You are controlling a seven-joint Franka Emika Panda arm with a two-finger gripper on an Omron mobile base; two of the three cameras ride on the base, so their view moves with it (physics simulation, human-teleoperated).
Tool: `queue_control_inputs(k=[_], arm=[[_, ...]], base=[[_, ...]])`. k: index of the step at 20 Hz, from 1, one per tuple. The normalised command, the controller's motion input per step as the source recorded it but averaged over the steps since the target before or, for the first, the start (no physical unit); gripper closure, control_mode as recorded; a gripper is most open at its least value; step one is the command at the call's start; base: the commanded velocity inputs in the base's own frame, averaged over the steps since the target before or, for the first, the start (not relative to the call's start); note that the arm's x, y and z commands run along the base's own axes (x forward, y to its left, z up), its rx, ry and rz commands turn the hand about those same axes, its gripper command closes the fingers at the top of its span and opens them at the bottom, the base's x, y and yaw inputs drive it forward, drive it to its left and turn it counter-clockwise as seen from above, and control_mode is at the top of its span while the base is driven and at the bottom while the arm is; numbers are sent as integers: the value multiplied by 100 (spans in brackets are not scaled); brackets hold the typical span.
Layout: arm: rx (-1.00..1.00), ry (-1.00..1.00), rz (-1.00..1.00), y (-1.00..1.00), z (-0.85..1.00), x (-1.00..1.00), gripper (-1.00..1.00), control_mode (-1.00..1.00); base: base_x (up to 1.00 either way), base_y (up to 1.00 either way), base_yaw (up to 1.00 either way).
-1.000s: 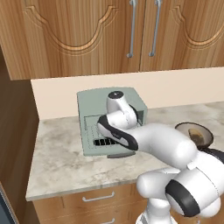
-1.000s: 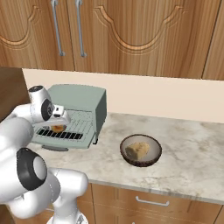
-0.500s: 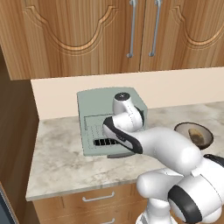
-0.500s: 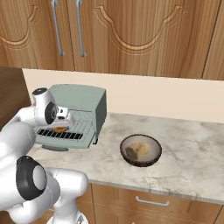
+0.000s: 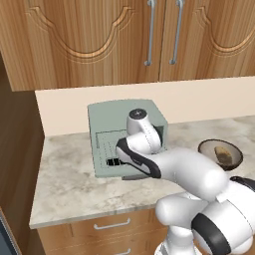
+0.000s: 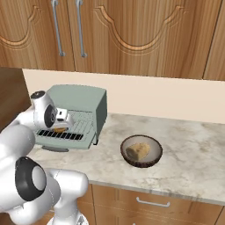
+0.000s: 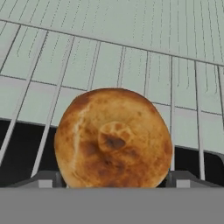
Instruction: Pick up the heated bread from the toaster oven and place it in the bowl. Then move the bread bowl to the dining counter.
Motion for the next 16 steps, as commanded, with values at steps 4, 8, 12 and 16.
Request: queue_control_inputs(k=[4,8,12,16], arm=[[0,0,0,0,0,-1,100,-100],[0,0,0,-1,1,-65,100,-100],[0,-4,0,-25,24,-92,100,-100],[0,-21,-9,-78,40,-97,100,-100]], base=[[0,0,0],[0,0,0],[0,0,0],[0,0,0]])
